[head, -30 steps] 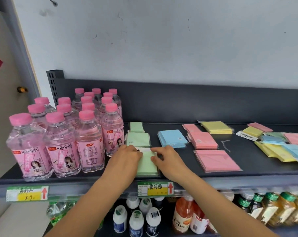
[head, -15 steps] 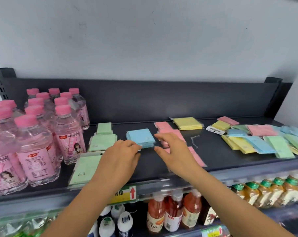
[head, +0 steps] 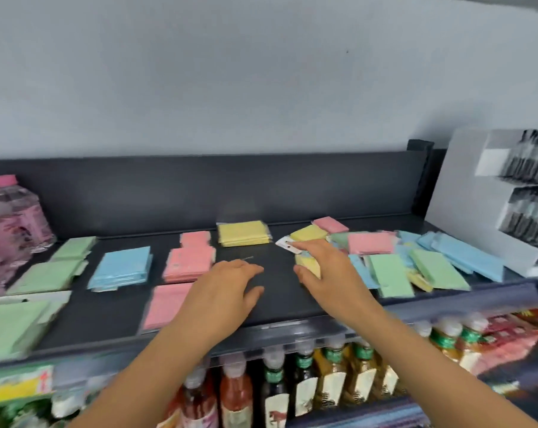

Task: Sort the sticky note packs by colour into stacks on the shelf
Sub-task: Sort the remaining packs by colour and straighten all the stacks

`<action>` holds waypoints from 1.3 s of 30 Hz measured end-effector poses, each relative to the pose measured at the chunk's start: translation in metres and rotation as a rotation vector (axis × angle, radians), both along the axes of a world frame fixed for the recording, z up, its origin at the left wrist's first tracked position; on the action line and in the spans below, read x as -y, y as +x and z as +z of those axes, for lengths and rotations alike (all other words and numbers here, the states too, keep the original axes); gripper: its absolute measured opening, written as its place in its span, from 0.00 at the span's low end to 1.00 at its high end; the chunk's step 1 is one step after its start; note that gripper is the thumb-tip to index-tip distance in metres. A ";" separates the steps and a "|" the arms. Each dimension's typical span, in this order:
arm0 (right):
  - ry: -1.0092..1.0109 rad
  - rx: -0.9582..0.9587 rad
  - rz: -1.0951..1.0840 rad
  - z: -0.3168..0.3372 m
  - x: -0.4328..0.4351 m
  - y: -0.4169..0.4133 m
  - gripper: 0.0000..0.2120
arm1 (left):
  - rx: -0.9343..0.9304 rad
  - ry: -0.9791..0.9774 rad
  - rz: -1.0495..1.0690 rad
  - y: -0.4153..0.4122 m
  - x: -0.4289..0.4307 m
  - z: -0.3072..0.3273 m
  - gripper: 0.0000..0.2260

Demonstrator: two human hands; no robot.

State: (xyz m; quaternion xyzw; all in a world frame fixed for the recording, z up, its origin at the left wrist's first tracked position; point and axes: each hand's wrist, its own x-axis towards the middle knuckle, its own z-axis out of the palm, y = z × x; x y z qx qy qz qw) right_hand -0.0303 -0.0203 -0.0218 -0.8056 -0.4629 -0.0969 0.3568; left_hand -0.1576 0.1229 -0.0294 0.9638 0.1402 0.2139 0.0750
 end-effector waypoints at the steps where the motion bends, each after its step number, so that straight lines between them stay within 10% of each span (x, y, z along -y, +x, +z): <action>1: 0.003 0.001 0.000 0.000 0.012 0.012 0.19 | 0.006 -0.006 0.004 0.010 0.011 0.001 0.18; 23: -0.047 -0.057 -0.220 -0.003 0.147 0.196 0.20 | -0.006 -0.010 -0.152 0.199 0.110 0.011 0.19; 39: -0.292 -0.349 -0.190 -0.001 0.199 0.277 0.41 | -0.093 0.050 -0.220 0.263 0.126 0.023 0.20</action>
